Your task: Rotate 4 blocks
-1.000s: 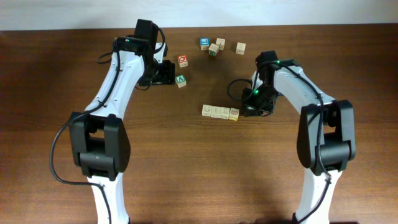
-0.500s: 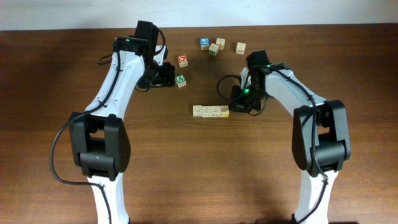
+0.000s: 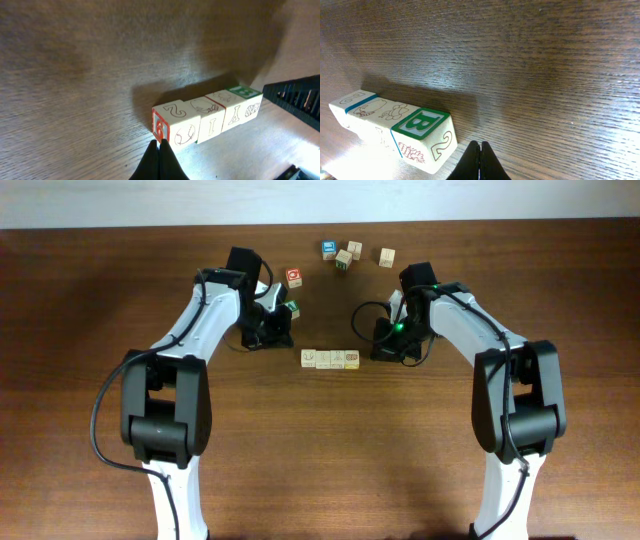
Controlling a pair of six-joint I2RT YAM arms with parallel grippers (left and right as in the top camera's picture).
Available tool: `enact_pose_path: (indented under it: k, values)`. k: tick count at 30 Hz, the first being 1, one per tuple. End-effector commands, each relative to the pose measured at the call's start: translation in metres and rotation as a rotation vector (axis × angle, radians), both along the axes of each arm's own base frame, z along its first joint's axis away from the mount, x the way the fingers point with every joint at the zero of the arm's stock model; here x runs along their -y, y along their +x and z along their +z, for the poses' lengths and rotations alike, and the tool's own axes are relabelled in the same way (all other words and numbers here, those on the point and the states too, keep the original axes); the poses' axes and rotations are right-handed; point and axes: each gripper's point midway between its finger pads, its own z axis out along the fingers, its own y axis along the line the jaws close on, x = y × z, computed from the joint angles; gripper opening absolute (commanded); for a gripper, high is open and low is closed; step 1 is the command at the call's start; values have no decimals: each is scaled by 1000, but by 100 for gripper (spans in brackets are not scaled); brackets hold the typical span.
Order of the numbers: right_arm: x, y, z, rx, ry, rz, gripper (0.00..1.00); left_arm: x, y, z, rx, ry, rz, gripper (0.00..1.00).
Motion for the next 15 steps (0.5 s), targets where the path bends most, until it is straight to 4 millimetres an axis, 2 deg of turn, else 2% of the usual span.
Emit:
enact_pose_path:
  k: [1,4,7,10,12,15]
  values:
    - [-2,-1,0,3,12,11,4,5,-9,-7,-26,-29,-22,0]
    - [-2,-1,0,5,12,14,4,6,-1,-7,19,-28,-43,0]
    - [-2,-1,0,7,12,14,4,13,31,-1,169,-44,-47,0]
    - [-2,-1,0,7,12,14,4,26,28,-6,191,9,-79,0]
    - [-2,-1,0,7,11,14,4,28,27,-14,195,109,-60,0]
    - [-2,-1,0,8,9,13,4,32,25,-16,195,143,-50,0]
